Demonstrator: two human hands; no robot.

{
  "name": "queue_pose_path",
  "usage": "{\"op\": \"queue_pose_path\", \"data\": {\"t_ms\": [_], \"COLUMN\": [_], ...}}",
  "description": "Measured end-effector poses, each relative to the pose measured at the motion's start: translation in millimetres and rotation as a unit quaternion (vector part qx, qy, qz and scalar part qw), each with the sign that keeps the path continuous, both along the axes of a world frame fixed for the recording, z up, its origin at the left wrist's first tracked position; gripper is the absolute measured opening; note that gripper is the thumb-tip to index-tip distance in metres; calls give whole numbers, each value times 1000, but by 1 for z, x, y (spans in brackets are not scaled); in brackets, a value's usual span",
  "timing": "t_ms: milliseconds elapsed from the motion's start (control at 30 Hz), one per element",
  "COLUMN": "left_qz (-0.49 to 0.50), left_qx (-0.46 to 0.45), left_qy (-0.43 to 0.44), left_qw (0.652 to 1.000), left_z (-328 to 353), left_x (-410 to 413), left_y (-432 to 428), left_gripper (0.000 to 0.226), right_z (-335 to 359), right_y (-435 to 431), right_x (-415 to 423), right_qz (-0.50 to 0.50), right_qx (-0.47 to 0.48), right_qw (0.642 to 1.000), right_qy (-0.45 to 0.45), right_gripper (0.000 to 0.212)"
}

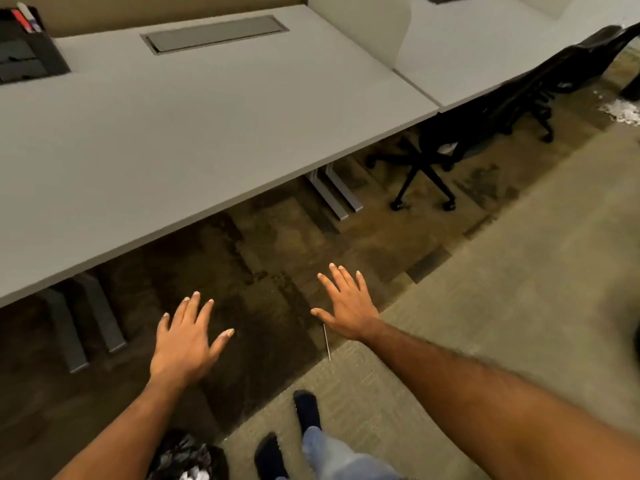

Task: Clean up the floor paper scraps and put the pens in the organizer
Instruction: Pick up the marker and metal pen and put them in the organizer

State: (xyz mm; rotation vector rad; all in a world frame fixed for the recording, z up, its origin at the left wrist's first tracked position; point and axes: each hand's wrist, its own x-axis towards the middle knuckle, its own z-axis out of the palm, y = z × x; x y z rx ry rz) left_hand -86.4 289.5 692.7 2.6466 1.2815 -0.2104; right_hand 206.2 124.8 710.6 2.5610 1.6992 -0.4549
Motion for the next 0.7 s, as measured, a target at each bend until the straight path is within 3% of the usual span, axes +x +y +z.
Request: {"op": "queue_pose_path", "data": {"t_ms": [400,700], "left_qz": [-61,-35], "left_qx": [-27,-81], "left_qy": [68,66], "left_qw": [995,994], "left_z": [-50,-159], "left_x": [38,156], "left_y": [-57,-116], "left_gripper": [81,79], "right_z": [-71,-210], "right_y": [-125,-185], "right_x": [38,120], "right_qz": [-126,-138], "right_qx": [-42,-83], "right_qw": [990,985], "right_qy": [39,62], "right_gripper": [83,82]}}
